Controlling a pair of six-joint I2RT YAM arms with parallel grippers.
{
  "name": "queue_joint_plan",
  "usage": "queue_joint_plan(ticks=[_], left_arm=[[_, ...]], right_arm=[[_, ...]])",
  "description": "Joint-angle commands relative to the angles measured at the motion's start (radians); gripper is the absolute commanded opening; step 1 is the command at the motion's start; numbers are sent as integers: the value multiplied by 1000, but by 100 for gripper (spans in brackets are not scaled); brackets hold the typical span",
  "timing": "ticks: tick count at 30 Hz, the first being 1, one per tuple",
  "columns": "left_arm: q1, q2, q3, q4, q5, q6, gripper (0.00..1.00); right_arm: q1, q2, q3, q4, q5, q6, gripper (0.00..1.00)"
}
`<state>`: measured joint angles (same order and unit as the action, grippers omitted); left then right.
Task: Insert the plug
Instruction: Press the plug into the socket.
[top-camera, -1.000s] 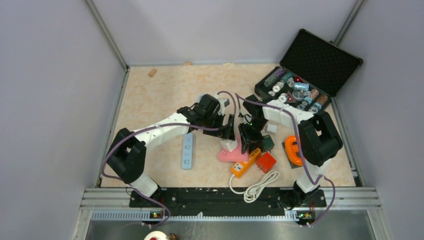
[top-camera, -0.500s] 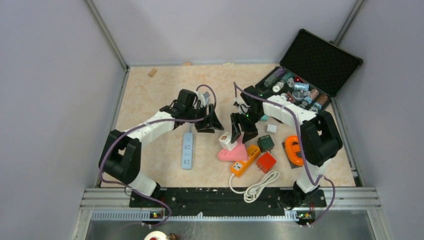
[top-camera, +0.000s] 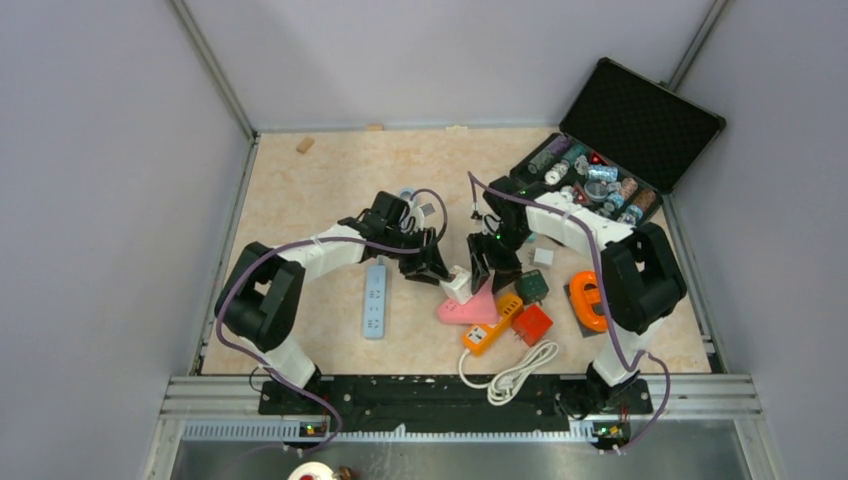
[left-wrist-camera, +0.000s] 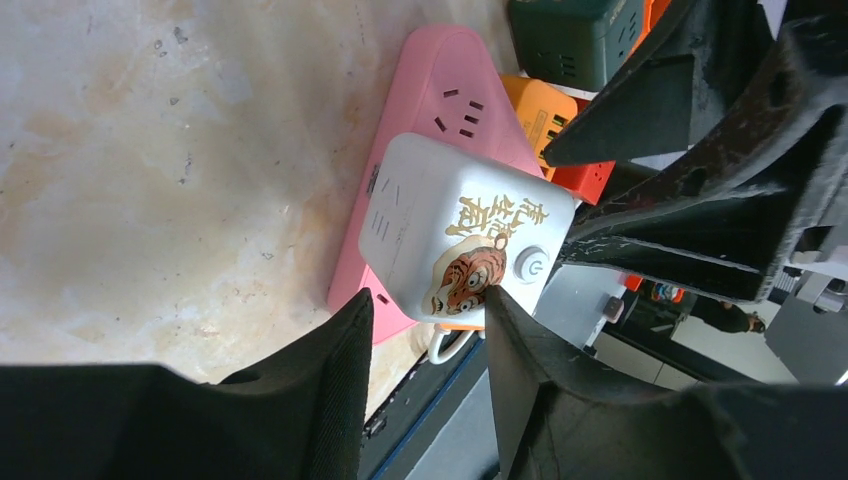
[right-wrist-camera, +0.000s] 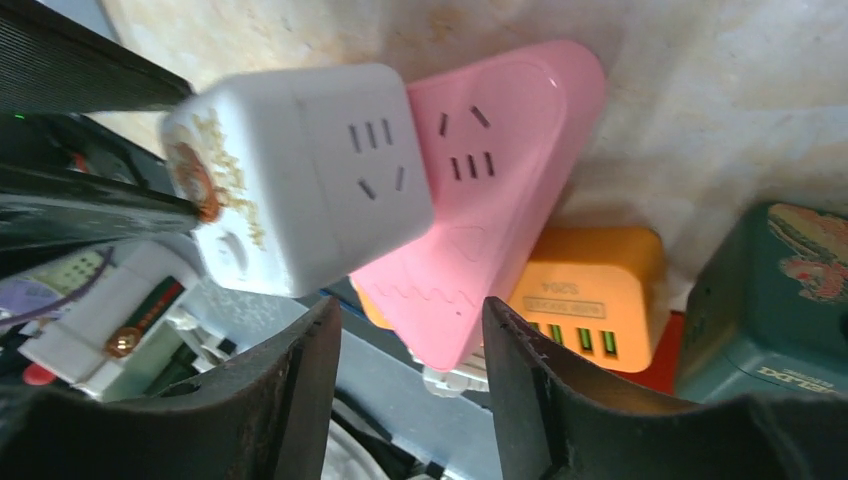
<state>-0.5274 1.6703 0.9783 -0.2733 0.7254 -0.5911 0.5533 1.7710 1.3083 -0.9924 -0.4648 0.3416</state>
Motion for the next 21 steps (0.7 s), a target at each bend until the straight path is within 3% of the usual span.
queue_joint_plan(ticks=[1, 9, 21], left_arm=[[-22, 31, -7, -37, -44, 62, 44], [-42, 41, -14, -65, -73, 85, 42], [-143, 81, -12, -151, -176, 146, 38]], right_arm=[[-6, -57, -43, -40, 64, -30, 54], [-5, -36, -114, -29, 25, -38, 52], [-2, 24, -221, 47, 89, -6, 12]])
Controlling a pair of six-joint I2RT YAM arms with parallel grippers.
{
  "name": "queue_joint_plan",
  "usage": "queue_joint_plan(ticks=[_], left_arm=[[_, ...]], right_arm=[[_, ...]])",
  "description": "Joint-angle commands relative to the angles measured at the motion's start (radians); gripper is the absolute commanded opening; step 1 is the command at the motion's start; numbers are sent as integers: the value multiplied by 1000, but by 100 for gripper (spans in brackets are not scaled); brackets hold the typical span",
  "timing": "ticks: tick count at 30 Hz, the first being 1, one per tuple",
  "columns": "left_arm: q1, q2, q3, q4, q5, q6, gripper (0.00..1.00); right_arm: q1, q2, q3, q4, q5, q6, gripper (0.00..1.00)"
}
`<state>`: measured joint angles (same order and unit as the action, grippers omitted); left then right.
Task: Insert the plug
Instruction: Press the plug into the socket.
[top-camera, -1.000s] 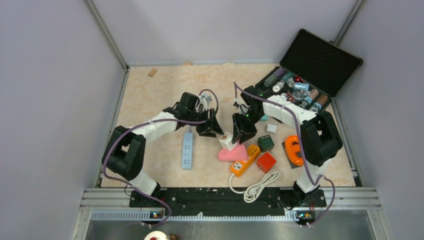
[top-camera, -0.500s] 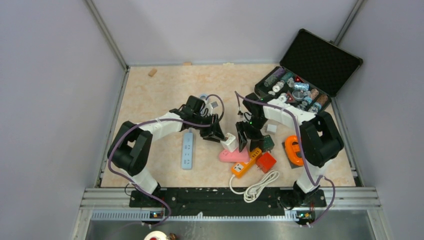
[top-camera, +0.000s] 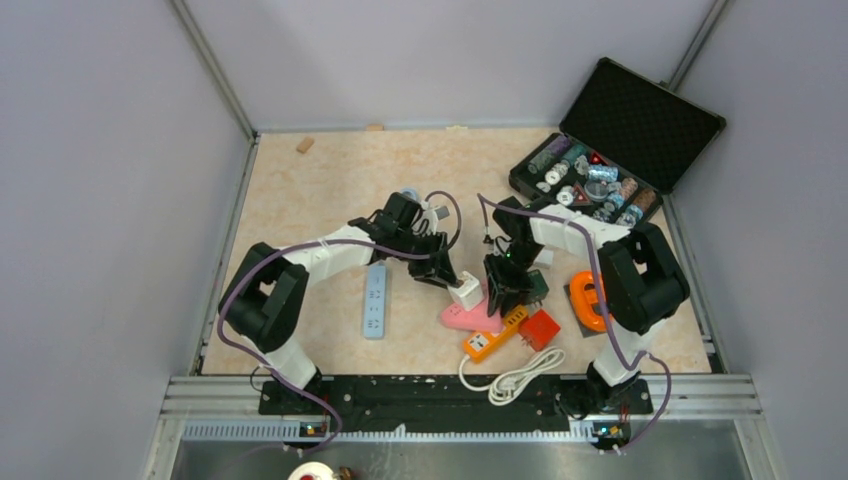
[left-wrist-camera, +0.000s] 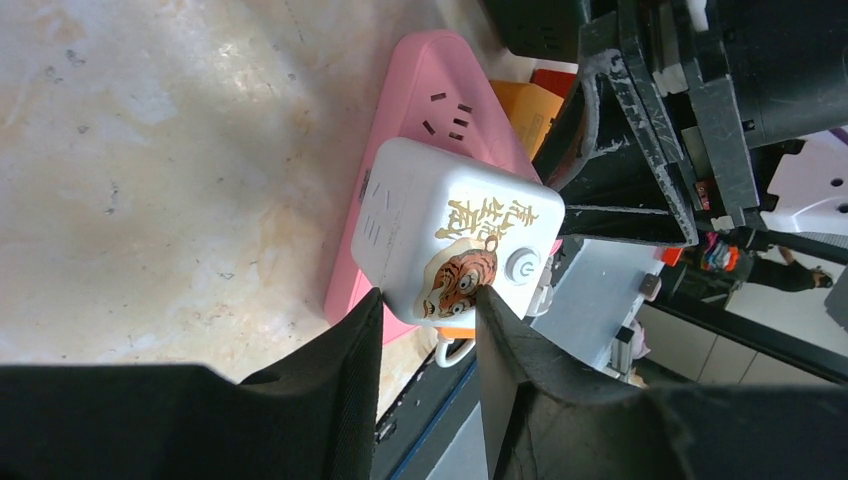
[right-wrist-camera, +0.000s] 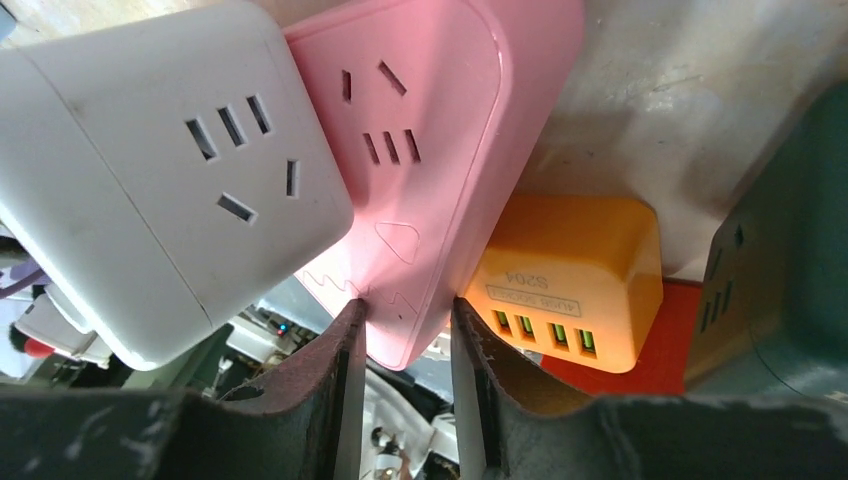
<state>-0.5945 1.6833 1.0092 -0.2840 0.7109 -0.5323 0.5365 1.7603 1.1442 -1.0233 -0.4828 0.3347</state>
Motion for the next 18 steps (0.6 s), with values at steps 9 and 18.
queue_joint_plan(ticks=[9, 18], left_arm=[[-161, 125, -56, -187, -239, 109, 29], [-158, 98, 30, -229, -290, 121, 48]], right_arm=[[16, 64, -80, 108, 139, 6, 5], [14, 33, 57, 70, 157, -22, 12]])
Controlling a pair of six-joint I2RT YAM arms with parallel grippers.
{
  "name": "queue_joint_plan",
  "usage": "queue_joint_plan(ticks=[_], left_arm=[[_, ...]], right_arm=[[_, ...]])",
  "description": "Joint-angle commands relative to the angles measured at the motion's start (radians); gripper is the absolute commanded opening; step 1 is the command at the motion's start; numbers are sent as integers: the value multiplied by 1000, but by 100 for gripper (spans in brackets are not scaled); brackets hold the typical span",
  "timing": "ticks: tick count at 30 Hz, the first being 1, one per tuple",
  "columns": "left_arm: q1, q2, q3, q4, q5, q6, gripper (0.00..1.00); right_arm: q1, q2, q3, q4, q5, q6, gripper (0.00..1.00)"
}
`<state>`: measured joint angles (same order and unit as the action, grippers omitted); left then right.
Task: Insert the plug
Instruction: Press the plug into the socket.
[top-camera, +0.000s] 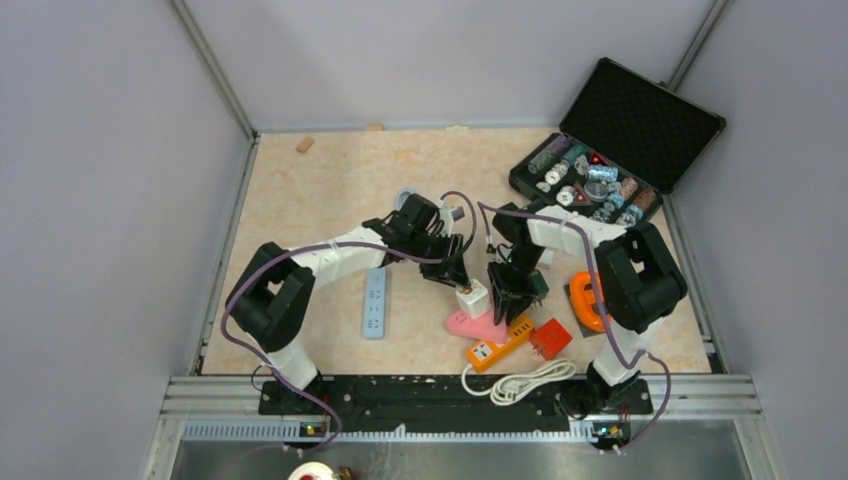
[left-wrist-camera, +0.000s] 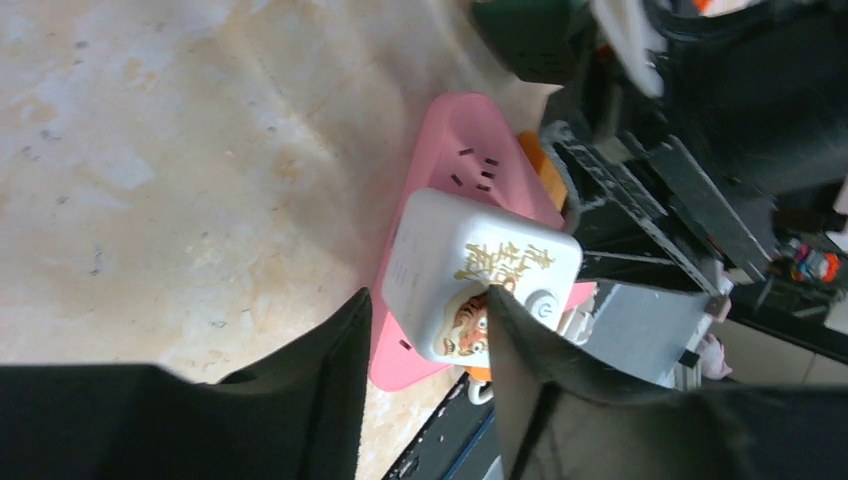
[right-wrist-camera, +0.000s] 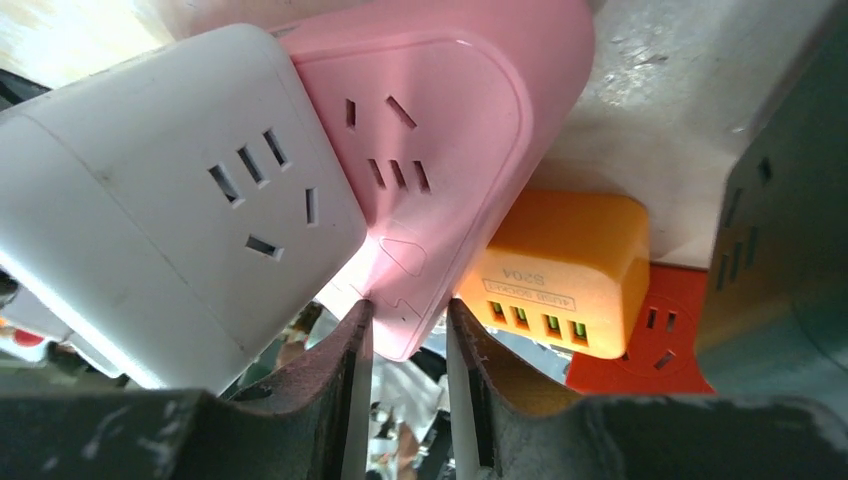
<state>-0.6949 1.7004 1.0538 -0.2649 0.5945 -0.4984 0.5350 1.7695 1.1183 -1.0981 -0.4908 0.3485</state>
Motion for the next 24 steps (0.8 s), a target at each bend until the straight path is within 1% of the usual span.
queue_joint_plan(ticks=[1, 4, 8, 11, 14, 15, 16, 19, 22, 24], left_arm=[[-55, 73, 21, -262, -185, 89, 53], [-38, 39, 130, -288, -206, 93, 68], [-5, -20, 234, -298, -227, 98, 79], [23, -74, 254, -289, -236, 100, 85], [59, -148, 223, -251, -232, 93, 93], [76, -174, 204, -228, -225, 90, 98], [96, -201, 187, -206, -215, 80, 99], [171, -273, 119, -136, -160, 22, 99], [246, -332, 65, -80, -116, -34, 99], [279, -350, 50, -66, -104, -44, 99]], right_arm=[[16, 15, 119, 131, 174, -37, 14], [13, -10, 230, 90, 200, -44, 29], [10, -50, 351, 45, 246, -54, 47], [3, -82, 383, 5, 346, -55, 60], [-14, -110, 352, -21, 464, -54, 72], [-23, -116, 334, -33, 485, -56, 75], [-32, -120, 314, -48, 518, -56, 76], [-47, -137, 227, -52, 541, -57, 80], [-50, -137, 152, -37, 516, -55, 81], [-50, -124, 122, -27, 527, -55, 82]])
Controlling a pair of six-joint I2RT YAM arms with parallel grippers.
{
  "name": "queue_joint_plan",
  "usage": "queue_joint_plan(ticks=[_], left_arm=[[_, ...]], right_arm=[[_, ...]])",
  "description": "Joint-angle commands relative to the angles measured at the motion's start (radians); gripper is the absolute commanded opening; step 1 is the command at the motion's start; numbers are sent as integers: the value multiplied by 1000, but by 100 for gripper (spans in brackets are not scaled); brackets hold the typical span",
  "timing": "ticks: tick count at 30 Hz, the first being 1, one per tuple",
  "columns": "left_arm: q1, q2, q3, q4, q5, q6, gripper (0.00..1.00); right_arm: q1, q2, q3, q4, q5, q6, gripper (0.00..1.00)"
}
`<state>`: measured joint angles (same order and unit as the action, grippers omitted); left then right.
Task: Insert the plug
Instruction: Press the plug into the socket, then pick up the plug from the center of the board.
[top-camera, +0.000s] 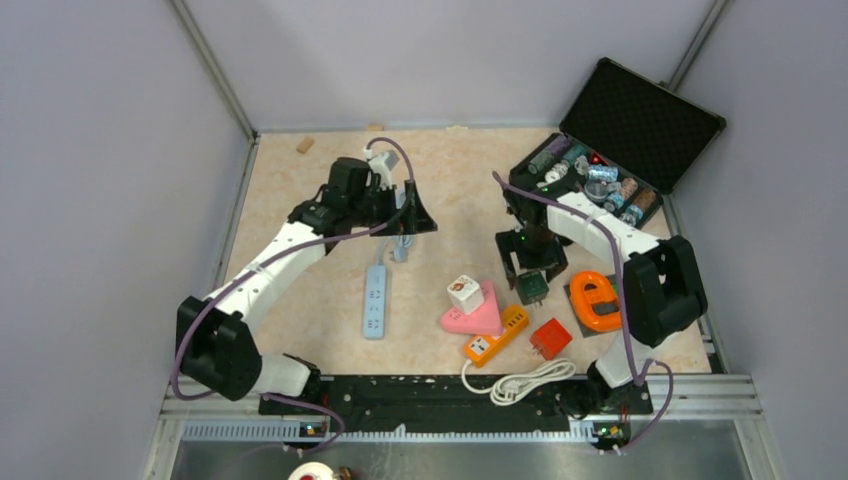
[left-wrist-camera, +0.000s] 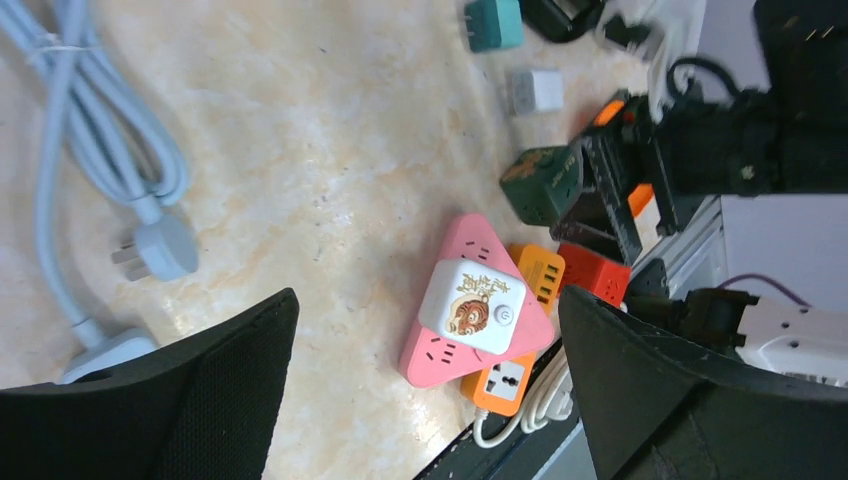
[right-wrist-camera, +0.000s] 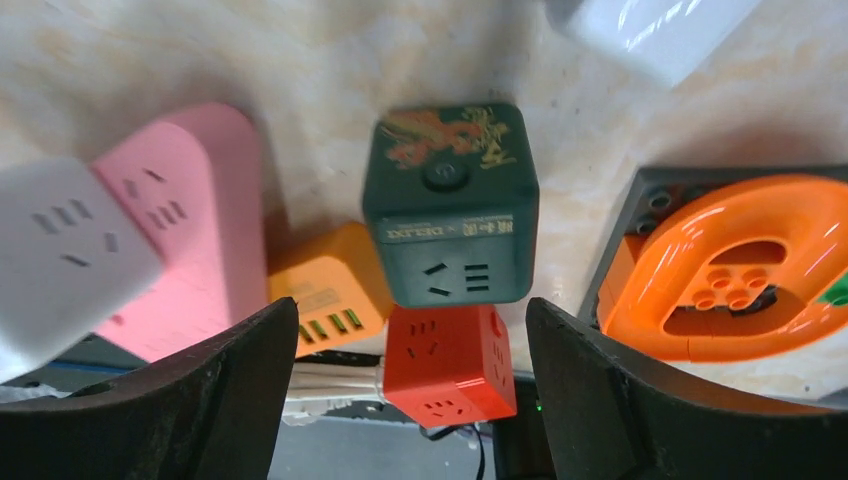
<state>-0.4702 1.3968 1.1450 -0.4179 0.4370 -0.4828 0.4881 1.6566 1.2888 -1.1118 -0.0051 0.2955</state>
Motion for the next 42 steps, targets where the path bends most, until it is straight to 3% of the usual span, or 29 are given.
queue_joint_plan(ticks=[1, 9, 13, 23, 30, 33, 36, 42], left_arm=[[67, -54, -41, 85, 54, -59, 99], [106, -71, -12, 72, 80, -64, 99], [123, -90, -3, 74, 66, -83, 99], [143, -188, 1, -15, -119, -11, 99], [152, -238, 11, -38, -183, 54, 99], [165, -220, 29, -52, -126, 44, 99], [175, -175, 56, -64, -19, 1, 99], [188, -68, 95, -76, 259, -94, 96]], right_arm=[[-3, -4, -59, -7, 51, -3, 82], [-5, 65, -96, 81, 43, -38, 78], [-6, 90, -89, 108, 49, -49, 50], [-6, 25, 48, 74, 115, -78, 0], [-6, -21, 319, 33, 21, -198, 0], [-2, -63, 353, 87, -70, -229, 0], [26, -110, 326, 167, -135, -282, 0], [215, -284, 98, 397, -128, -612, 0]])
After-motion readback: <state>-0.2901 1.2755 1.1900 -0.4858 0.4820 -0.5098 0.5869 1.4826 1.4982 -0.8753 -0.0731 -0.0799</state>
